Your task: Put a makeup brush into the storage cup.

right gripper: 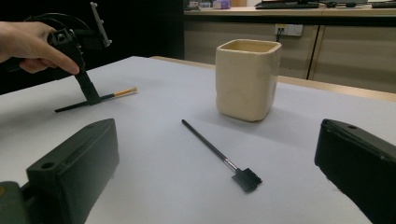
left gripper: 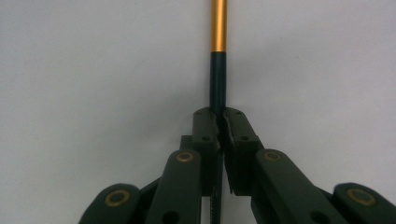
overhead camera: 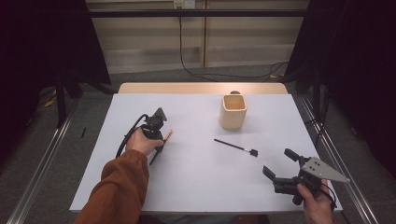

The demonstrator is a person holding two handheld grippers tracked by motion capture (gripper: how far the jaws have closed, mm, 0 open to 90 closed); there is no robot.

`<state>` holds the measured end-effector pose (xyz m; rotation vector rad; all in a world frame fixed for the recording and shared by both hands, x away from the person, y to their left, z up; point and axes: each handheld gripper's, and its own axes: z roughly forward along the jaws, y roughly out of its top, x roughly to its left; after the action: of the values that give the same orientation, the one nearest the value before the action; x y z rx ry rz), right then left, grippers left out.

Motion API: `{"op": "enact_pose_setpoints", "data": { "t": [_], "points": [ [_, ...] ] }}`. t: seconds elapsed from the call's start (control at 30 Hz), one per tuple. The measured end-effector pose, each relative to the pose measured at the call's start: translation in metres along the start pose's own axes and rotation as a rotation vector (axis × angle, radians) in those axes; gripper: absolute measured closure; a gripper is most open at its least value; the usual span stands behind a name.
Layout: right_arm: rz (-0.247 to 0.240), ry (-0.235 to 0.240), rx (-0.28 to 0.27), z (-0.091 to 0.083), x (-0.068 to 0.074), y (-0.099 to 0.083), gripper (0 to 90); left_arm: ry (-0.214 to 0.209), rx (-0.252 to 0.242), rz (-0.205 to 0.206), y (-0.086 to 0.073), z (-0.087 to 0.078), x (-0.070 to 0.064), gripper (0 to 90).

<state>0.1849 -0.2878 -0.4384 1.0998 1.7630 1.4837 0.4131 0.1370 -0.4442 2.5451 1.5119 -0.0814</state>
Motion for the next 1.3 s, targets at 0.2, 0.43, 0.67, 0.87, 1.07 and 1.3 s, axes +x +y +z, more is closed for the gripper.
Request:
{"op": "enact_pose_setpoints", "data": {
  "t": [0.2,0.43,0.67,0.87,1.07,1.3],
  "points": [
    [0.001,-0.002,-0.002,0.0,0.0,0.0,0.0,-0.017,-0.042,-0.001,-0.002,-0.004,0.002,84.4],
    [0.001,-0.002,-0.003,0.0,0.0,0.0,0.0,-0.056,-0.105,-0.009,-0.004,-0.014,0.005,84.4],
    [0.001,0.0,-0.003,-0.001,0.0,0.0,0.0,-0.088,-0.183,0.016,-0.009,-0.023,0.003,84.3],
    [0.001,0.0,-0.003,-0.001,0.0,0.0,0.0,-0.114,-0.246,0.03,-0.014,-0.025,0.005,84.3],
    [0.003,-0.003,-0.003,0.0,0.0,0.0,0.0,-0.141,-0.306,0.055,-0.019,-0.033,0.004,84.4],
    [0.004,-0.003,-0.002,0.0,0.0,0.0,0.0,-0.161,-0.368,0.077,-0.026,-0.037,0.006,84.3]
  ]
}}
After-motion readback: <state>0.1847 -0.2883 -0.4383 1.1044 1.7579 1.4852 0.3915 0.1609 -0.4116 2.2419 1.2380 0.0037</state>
